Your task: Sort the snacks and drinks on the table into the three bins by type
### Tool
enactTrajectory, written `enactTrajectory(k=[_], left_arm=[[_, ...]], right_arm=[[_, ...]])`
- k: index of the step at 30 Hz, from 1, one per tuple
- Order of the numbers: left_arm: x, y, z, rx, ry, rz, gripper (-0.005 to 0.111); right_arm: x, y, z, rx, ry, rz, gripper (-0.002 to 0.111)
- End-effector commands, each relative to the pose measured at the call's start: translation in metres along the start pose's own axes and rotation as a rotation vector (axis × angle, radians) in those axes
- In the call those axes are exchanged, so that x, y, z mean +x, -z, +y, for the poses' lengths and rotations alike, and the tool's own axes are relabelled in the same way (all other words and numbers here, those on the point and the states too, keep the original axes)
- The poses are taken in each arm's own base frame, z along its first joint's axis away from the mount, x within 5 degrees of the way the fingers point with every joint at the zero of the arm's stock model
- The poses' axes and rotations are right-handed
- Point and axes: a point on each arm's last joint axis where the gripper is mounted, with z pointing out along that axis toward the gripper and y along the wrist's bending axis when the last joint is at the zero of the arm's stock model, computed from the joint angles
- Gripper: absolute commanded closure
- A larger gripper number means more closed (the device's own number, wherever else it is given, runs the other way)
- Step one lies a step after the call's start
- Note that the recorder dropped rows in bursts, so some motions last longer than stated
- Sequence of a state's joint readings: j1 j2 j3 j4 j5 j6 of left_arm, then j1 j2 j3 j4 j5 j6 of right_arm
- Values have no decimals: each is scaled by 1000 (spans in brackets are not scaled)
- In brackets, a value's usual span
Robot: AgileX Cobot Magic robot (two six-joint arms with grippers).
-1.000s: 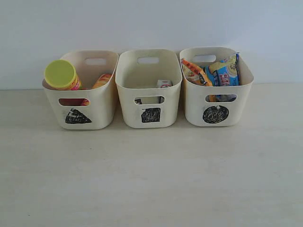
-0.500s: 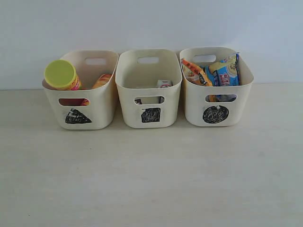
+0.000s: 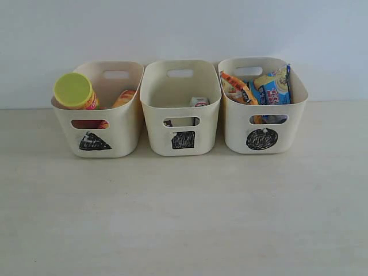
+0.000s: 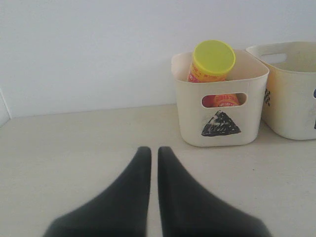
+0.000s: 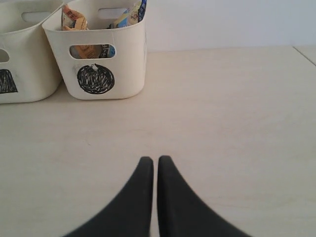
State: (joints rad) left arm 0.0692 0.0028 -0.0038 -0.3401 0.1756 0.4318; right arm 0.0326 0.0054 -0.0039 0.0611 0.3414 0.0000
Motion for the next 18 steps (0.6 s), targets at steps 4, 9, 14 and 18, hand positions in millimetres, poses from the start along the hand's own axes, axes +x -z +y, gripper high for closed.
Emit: enactTrajectory(k=[4, 9, 14, 18], left_arm=[[1, 0, -1, 11, 20, 0, 103], [1, 0, -1, 11, 20, 0, 103], [1, 0, -1, 11, 20, 0, 103], [1, 0, -1, 11, 20, 0, 103]], right_arm=[[0, 0, 0, 2, 8, -10, 108], [0, 0, 0, 2, 4, -10, 108], [0, 0, 0, 2, 4, -10, 108], [0, 0, 0, 2, 4, -10, 108]])
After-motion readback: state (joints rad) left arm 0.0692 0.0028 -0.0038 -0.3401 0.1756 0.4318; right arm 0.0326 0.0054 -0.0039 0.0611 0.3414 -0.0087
